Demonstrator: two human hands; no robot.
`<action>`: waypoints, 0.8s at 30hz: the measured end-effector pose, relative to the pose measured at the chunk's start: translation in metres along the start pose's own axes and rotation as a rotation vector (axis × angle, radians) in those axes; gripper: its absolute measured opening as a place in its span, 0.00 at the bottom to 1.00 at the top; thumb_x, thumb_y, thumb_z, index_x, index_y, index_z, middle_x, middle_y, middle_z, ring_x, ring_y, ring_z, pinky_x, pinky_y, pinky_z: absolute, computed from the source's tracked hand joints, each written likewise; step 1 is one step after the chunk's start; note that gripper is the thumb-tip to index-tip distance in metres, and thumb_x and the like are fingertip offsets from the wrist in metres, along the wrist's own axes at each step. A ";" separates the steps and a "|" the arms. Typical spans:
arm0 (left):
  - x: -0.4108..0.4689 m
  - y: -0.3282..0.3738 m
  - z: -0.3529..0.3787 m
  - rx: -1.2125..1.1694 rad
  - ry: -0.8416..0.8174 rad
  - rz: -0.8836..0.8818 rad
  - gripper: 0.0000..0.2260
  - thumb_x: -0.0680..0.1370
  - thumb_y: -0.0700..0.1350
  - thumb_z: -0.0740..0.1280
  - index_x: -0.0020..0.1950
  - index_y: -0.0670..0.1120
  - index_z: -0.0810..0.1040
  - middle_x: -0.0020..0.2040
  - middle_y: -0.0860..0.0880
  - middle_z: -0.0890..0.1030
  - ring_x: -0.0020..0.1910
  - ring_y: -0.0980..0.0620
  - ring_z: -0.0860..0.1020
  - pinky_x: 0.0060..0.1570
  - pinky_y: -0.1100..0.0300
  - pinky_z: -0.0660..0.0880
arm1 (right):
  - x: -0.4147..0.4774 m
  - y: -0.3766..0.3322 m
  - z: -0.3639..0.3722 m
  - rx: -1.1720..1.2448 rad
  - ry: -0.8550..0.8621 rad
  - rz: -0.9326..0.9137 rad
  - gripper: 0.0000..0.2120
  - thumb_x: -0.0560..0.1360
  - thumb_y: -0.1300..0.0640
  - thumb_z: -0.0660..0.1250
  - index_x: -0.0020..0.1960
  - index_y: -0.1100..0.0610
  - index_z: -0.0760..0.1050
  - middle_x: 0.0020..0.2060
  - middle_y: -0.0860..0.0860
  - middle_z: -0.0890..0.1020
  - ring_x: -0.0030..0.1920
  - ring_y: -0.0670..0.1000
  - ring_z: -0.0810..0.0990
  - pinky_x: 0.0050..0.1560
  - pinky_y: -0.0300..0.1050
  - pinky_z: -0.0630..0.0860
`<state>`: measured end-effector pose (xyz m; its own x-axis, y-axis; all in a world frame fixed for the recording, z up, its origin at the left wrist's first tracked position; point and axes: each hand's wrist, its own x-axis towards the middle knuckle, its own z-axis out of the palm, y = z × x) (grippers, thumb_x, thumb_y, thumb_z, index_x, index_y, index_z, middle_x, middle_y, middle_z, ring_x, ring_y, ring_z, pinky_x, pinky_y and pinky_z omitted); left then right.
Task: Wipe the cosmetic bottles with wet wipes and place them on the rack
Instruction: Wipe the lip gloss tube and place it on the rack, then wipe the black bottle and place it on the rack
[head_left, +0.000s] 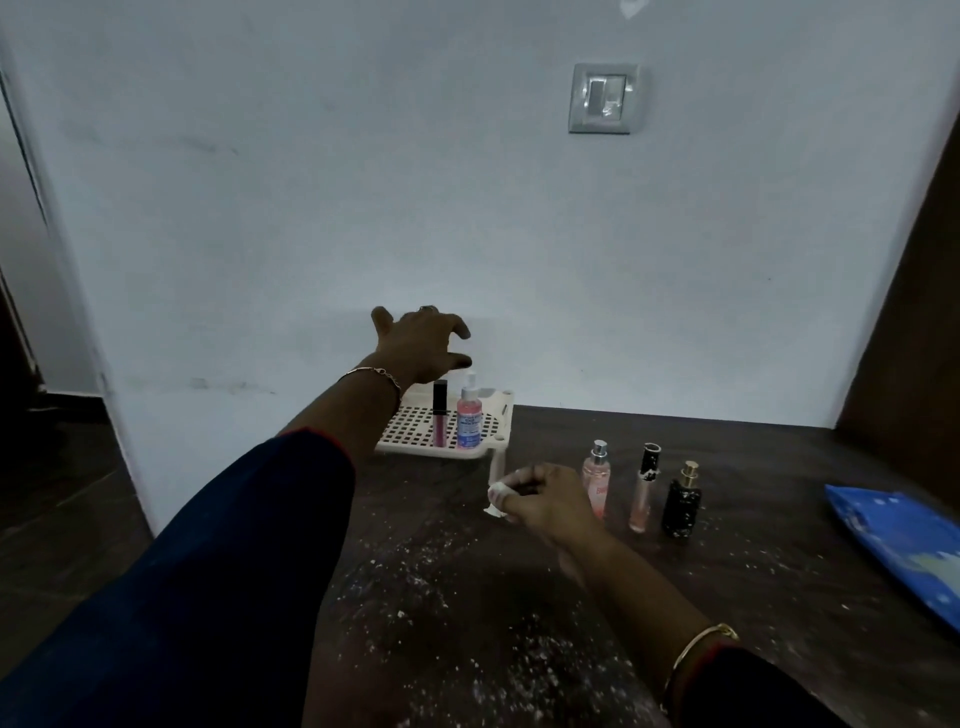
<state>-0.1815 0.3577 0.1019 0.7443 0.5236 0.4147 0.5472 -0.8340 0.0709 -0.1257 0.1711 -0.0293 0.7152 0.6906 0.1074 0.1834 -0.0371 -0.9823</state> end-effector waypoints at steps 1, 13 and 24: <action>-0.003 0.010 -0.004 -0.021 0.006 0.014 0.19 0.73 0.60 0.66 0.63 0.58 0.73 0.57 0.52 0.76 0.60 0.50 0.73 0.61 0.46 0.56 | -0.006 0.000 -0.005 0.010 0.011 0.004 0.06 0.68 0.64 0.74 0.43 0.63 0.80 0.39 0.57 0.84 0.37 0.48 0.81 0.36 0.37 0.78; -0.042 0.183 0.015 -0.146 -0.027 0.374 0.11 0.74 0.58 0.65 0.54 0.58 0.78 0.53 0.57 0.79 0.59 0.56 0.74 0.58 0.50 0.56 | -0.063 0.005 -0.118 0.007 0.120 0.062 0.06 0.69 0.67 0.74 0.45 0.66 0.81 0.38 0.56 0.83 0.37 0.47 0.79 0.36 0.31 0.77; -0.051 0.243 0.067 0.375 -0.073 0.593 0.18 0.78 0.42 0.61 0.66 0.56 0.72 0.58 0.50 0.80 0.60 0.47 0.72 0.59 0.49 0.60 | -0.094 0.024 -0.206 0.174 0.167 0.180 0.06 0.70 0.69 0.71 0.44 0.61 0.81 0.43 0.57 0.84 0.37 0.44 0.82 0.40 0.33 0.79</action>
<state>-0.0608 0.1402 0.0372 0.9743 0.0208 0.2241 0.1270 -0.8729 -0.4710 -0.0491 -0.0437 -0.0316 0.8293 0.5555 -0.0610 -0.0645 -0.0133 -0.9978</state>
